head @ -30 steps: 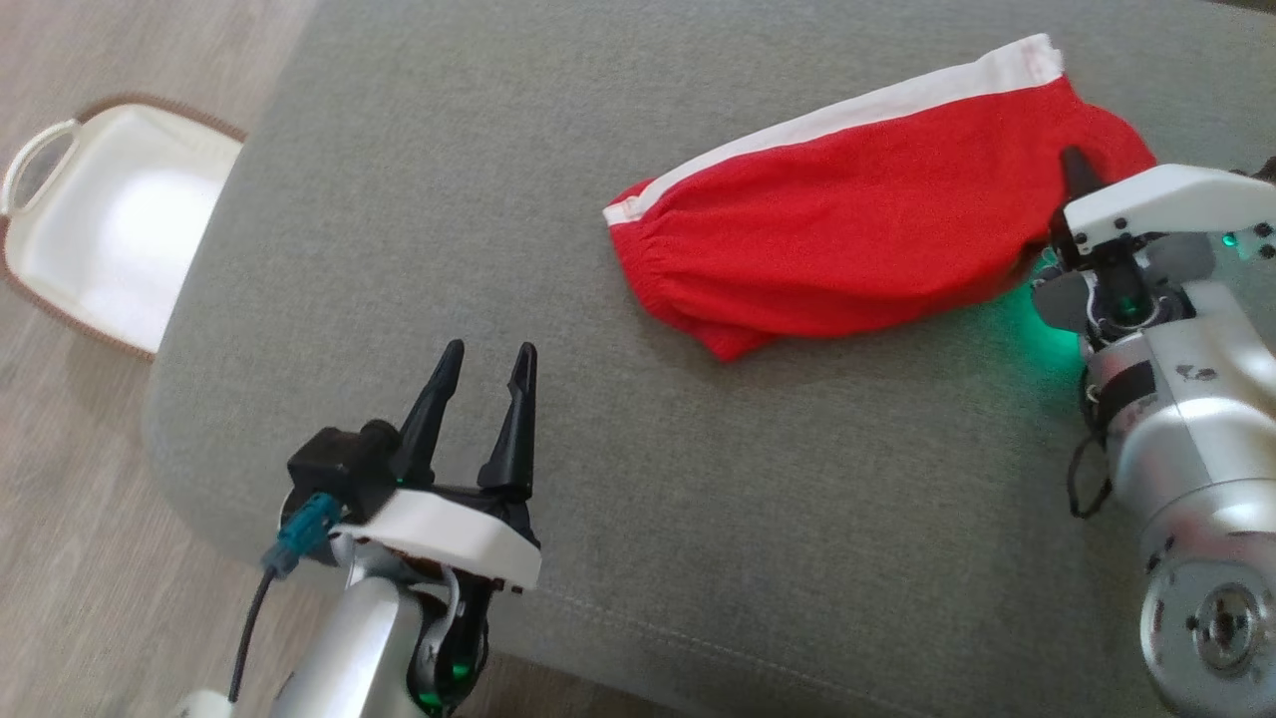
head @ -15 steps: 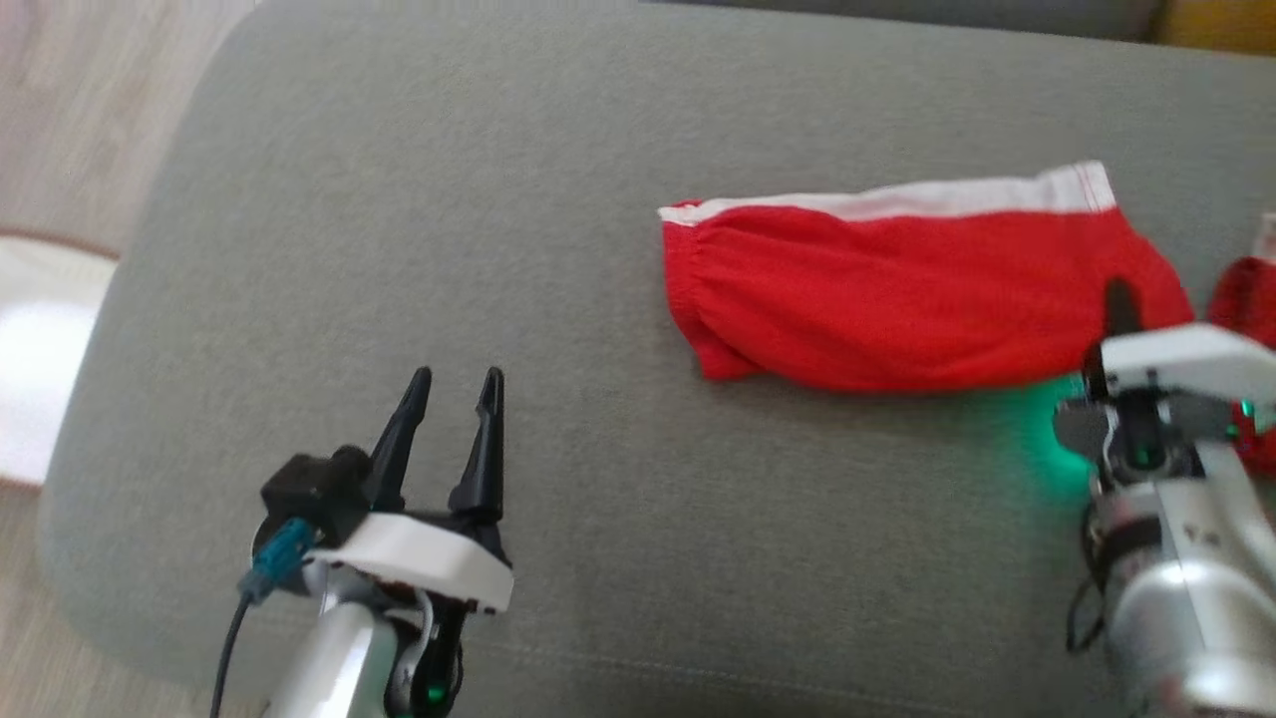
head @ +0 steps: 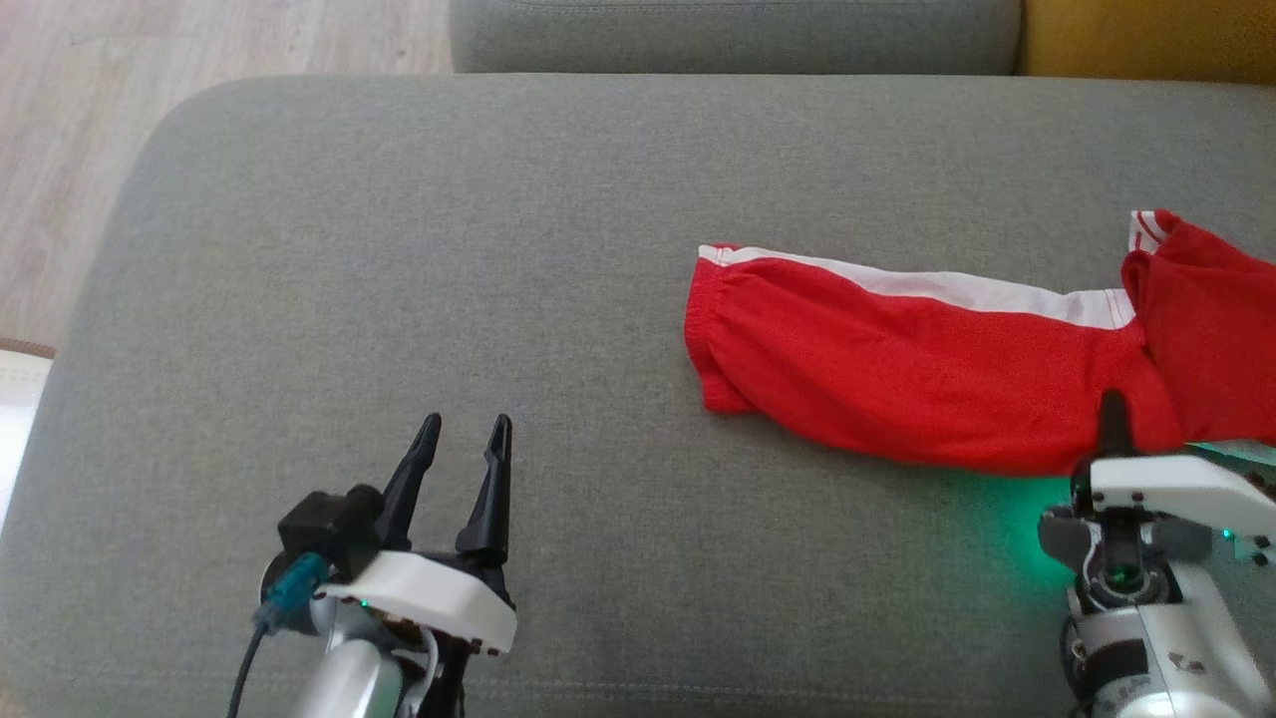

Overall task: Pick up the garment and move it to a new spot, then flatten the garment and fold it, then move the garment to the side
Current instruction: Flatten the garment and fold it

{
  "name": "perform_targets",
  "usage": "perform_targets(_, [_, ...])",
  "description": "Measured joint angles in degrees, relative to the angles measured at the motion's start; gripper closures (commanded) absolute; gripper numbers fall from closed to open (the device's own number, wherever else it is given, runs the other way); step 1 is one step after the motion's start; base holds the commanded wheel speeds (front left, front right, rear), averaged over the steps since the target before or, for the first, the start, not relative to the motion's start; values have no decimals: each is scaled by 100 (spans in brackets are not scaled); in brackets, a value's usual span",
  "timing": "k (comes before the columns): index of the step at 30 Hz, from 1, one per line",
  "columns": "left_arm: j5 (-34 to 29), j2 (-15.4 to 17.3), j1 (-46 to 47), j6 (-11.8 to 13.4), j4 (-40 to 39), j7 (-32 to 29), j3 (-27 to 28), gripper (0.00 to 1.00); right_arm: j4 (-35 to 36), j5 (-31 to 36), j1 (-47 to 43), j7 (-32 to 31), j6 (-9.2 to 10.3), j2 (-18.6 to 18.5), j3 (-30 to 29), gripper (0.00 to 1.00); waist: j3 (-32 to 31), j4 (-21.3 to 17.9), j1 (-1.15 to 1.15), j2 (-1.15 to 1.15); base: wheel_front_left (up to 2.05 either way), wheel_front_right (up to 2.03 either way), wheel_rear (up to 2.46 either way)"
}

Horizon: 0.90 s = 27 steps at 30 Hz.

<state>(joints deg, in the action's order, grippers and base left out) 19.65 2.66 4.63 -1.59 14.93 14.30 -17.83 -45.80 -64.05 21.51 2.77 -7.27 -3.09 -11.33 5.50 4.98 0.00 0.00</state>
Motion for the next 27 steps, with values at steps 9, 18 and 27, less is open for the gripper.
perform_targets(9, [-40,3,-151,1,3,0,48,0,779,-413,57,401,0,4,1054,100,-86,182,0,0,0,0,0])
perform_targets(18, [-40,3,-223,0,37,0,116,0,944,-869,480,960,0,0,2747,100,-194,275,0,0,0,0,0])
perform_targets(27, [-40,3,-222,4,49,0,63,0,584,-1265,747,1105,0,-16,3768,100,-247,566,0,0,0,0,0])
